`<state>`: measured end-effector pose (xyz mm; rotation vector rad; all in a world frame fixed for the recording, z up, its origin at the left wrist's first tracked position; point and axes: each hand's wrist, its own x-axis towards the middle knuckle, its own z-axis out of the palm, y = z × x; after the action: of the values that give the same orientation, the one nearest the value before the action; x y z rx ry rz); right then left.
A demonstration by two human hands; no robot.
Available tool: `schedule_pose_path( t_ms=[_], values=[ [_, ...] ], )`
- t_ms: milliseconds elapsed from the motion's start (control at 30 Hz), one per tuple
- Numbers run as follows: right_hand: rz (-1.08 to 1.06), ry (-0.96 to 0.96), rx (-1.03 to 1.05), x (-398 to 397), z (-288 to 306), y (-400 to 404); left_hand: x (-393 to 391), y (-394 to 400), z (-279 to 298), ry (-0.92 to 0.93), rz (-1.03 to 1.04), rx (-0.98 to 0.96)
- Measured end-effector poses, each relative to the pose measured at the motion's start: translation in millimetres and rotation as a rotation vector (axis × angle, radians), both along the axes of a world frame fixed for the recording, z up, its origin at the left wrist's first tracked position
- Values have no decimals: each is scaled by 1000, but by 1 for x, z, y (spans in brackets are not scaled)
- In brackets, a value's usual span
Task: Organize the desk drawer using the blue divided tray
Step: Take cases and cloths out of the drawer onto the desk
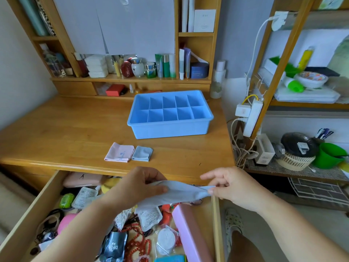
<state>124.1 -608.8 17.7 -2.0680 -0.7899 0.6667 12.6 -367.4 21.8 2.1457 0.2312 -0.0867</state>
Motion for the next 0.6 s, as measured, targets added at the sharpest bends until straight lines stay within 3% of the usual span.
schedule_pose_path(
  t_ms=[100, 300, 467, 600],
  values=[
    [-3, -30, -22, 7, 13, -8, 4, 12, 2, 55, -49, 92],
    [-155, 39, 164, 56, 29, -6, 59, 29, 14, 49, -20, 151],
    [-289, 102, 97, 125, -9, 27, 133, 41, -7, 55, 110, 245],
    [-354, 37, 56, 155, -39, 41, 160, 41, -29, 42, 171, 249]
  ],
)
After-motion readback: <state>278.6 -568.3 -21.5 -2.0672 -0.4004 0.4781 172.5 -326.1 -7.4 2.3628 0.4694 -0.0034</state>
